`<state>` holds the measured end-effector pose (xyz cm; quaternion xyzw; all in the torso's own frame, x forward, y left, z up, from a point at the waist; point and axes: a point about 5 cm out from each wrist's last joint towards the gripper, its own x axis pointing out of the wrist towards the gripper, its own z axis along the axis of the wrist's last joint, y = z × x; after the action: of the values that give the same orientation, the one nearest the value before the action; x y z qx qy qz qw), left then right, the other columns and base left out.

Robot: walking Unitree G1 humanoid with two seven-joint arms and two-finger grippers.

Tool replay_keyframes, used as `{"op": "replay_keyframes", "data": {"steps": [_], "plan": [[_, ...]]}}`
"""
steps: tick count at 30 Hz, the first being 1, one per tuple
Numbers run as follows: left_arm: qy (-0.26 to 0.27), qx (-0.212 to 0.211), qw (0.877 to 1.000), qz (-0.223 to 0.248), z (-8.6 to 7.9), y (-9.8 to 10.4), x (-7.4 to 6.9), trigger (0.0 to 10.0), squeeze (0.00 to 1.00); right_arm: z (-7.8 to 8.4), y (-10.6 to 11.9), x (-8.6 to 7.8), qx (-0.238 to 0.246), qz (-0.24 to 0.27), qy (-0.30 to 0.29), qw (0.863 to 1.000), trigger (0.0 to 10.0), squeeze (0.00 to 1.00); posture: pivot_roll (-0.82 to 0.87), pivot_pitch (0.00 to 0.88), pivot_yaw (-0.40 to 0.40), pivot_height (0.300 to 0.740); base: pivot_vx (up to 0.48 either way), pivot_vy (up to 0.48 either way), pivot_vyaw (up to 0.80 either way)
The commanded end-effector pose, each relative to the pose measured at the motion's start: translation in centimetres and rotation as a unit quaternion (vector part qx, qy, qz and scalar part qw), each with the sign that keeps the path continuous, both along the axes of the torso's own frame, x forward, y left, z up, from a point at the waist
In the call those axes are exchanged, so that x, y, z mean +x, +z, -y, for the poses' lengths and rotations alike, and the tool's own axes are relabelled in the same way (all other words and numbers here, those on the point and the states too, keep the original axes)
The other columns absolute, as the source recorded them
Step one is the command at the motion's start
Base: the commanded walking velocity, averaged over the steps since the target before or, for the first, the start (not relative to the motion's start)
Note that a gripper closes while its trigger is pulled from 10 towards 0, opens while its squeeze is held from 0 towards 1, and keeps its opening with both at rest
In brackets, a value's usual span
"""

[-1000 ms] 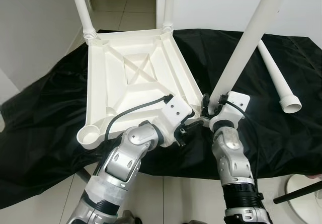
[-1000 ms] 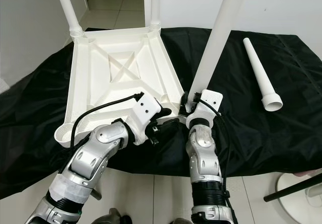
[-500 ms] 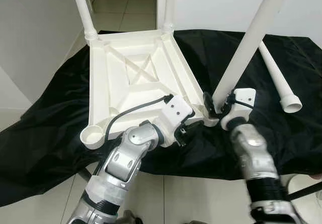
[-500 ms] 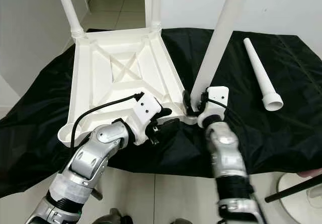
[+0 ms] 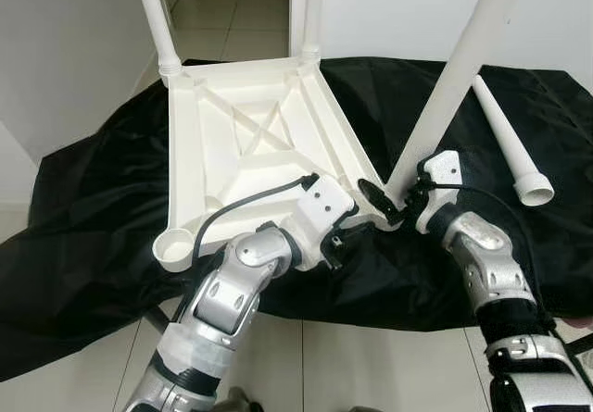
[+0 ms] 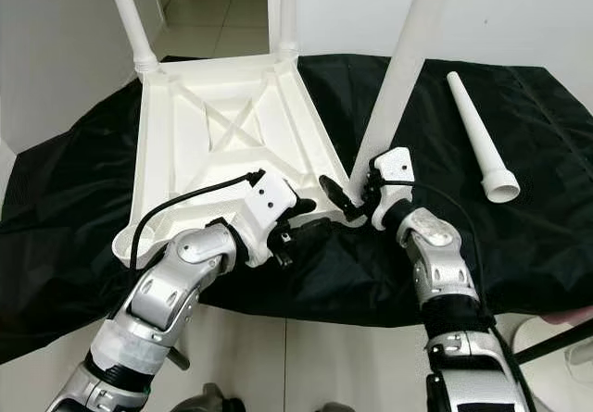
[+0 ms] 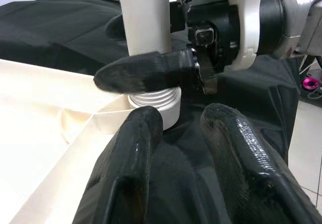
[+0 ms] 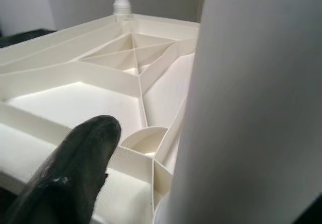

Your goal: Building children table

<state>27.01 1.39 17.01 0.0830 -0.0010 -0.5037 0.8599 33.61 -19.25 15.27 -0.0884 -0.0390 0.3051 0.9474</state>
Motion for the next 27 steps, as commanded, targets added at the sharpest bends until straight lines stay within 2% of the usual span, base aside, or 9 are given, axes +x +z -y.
{"op": "replay_keyframes", "data": {"steps": [1, 5, 10, 11, 20, 21, 22, 23, 27], "plan": [[0.031, -0.002, 0.999, 0.013, -0.3, 0.6, 0.3, 10.0, 0.0, -0.2, -0.4, 0.2, -0.018, -0.011, 0.024, 1.0, 4.4, 0.0, -0.05, 0.002, 0.055, 0.74, 0.0, 0.0, 0.0], [0.031, -0.003, 0.999, 0.013, -0.3, 0.6, 0.3, 10.0, 0.0, -0.1, -0.5, 0.3, -0.019, -0.014, 0.024, 0.999, 4.1, 0.0, -0.04, 0.0, 0.056, 0.74, 0.0, 0.0, 0.0], [0.032, -0.004, 0.999, 0.013, -0.4, 0.7, 0.4, 10.0, 0.0, 0.2, -0.9, 0.5, -0.019, -0.026, 0.025, 0.999, 1.6, 0.0, -0.04, 0.0, 0.056, 0.74, 0.0, 0.0, 0.0], [0.032, -0.004, 0.999, 0.014, -0.4, 0.7, 0.4, 10.0, 0.0, 0.4, -1.3, 0.6, -0.015, -0.041, 0.023, 0.999, 0.0, 0.0, -0.04, 0.0, 0.056, 0.74, 0.0, 0.0, 0.0], [0.032, -0.005, 0.999, 0.015, -0.5, 0.9, 0.4, 10.0, 0.0, 0.9, -2.7, 0.3, -0.007, -0.072, 0.021, 0.997, 0.0, 0.0, -0.04, 0.0, 0.064, 0.74, 0.0, 0.0, 0.0], [0.03, -0.004, 0.999, 0.016, -0.5, 0.9, 0.4, 10.0, 0.0, 1.0, -2.9, 0.3, -0.001, -0.08, 0.016, 0.997, 3.0, 0.0, -0.04, 0.0, 0.065, 0.74, 0.0, 0.0, 0.0], [0.03, -0.004, 0.999, 0.016, -0.5, 0.9, 0.4, 10.0, 0.0, 1.0, -2.9, 0.3, -0.001, -0.08, 0.016, 0.997, 3.0, 0.0, -0.04, 0.0, 0.065, 0.74, 0.0, 0.0, 0.0], [0.03, -0.004, 0.999, 0.016, -0.5, 0.9, 0.4, 10.0, 0.0, 1.0, -3.1, 0.3, 0.006, -0.09, 0.012, 0.996, 10.0, 0.0, -0.04, 0.0, 0.065, 0.74, 0.0, 0.0, 0.0], [0.03, -0.004, 0.999, 0.016, -0.4, 0.9, 0.4, 10.0, 0.0, 1.1, -3.4, 0.4, 0.017, -0.104, 0.008, 0.994, 10.0, 0.0, -0.04, 0.0, 0.065, 0.74, 0.0, 0.0, 0.0]]}}
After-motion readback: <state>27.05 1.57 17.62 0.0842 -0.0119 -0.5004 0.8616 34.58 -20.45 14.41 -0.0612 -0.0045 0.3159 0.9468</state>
